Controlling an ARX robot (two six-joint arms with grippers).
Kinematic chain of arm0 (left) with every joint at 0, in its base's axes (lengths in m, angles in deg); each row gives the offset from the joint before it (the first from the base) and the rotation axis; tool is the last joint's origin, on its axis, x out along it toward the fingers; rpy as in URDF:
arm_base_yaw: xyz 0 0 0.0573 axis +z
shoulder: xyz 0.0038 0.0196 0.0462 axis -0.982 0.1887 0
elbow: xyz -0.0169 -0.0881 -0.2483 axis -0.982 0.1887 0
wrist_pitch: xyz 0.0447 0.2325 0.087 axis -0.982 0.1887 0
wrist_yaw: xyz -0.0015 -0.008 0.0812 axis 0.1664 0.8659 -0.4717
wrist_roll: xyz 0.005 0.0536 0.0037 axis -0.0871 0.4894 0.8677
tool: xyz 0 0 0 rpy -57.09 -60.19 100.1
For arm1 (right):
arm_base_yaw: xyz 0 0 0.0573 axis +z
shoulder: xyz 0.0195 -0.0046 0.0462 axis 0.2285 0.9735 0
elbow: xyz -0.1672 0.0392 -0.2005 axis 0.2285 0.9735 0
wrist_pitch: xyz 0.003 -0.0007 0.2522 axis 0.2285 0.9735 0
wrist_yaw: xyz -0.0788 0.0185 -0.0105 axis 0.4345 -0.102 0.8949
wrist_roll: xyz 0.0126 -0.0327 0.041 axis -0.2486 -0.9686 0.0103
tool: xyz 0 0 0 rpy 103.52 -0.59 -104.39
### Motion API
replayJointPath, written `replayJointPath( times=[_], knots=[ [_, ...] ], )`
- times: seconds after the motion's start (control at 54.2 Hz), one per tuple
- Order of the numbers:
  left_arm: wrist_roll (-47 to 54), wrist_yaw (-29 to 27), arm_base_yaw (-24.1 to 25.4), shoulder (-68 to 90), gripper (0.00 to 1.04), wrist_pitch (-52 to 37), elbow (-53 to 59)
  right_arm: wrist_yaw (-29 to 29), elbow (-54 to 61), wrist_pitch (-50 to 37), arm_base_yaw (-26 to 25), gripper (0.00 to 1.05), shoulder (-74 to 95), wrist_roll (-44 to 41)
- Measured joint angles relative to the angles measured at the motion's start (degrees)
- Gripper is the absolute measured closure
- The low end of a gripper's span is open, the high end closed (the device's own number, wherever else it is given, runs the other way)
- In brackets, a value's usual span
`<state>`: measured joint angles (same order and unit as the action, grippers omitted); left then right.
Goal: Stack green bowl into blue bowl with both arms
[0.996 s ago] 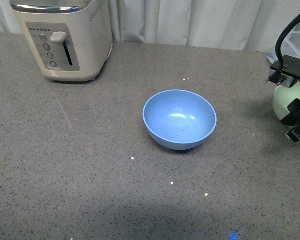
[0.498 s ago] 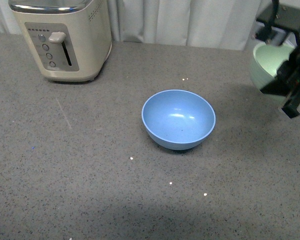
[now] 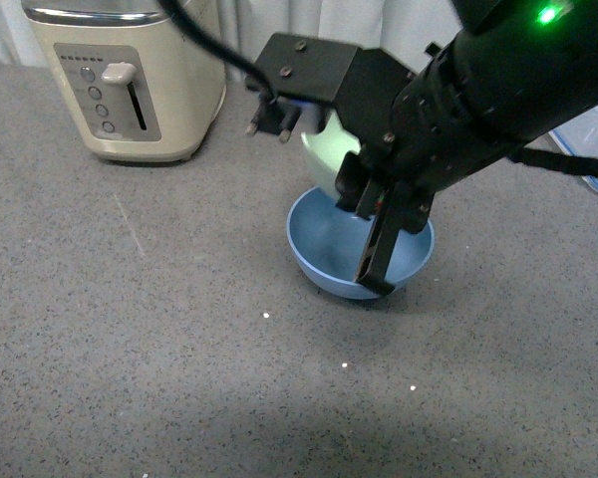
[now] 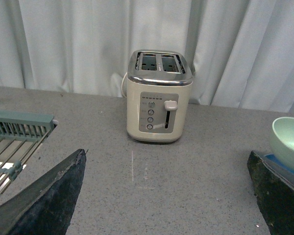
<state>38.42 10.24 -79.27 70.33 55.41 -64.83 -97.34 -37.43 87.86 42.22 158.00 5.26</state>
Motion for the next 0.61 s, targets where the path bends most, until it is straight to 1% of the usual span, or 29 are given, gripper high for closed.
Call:
replayJointPath(
  times=[0.166, 0.443, 0.553, 0.572, 0.608],
  knots=[
    [0.0, 0.0, 0.0, 0.0, 0.06, 0.0, 0.0, 1.2, 0.0, 0.1, 2.3, 1.03, 2.1, 0.1],
    [0.0, 0.0, 0.0, 0.0, 0.06, 0.0, 0.0, 3.4, 0.0, -0.9, 2.5, 1.03, 4.7, 0.0],
    [0.0, 0.0, 0.0, 0.0, 0.06, 0.0, 0.0, 3.2, 0.0, -0.8, 2.8, 1.03, 5.0, 0.3],
    [0.0, 0.0, 0.0, 0.0, 0.06, 0.0, 0.0, 3.0, 0.0, -0.7, 2.8, 1.01, 5.0, 0.5],
    [0.0, 0.0, 0.0, 0.0, 0.06, 0.0, 0.0, 3.2, 0.0, -0.9, 2.9, 0.94, 5.0, 1.6]
  ],
)
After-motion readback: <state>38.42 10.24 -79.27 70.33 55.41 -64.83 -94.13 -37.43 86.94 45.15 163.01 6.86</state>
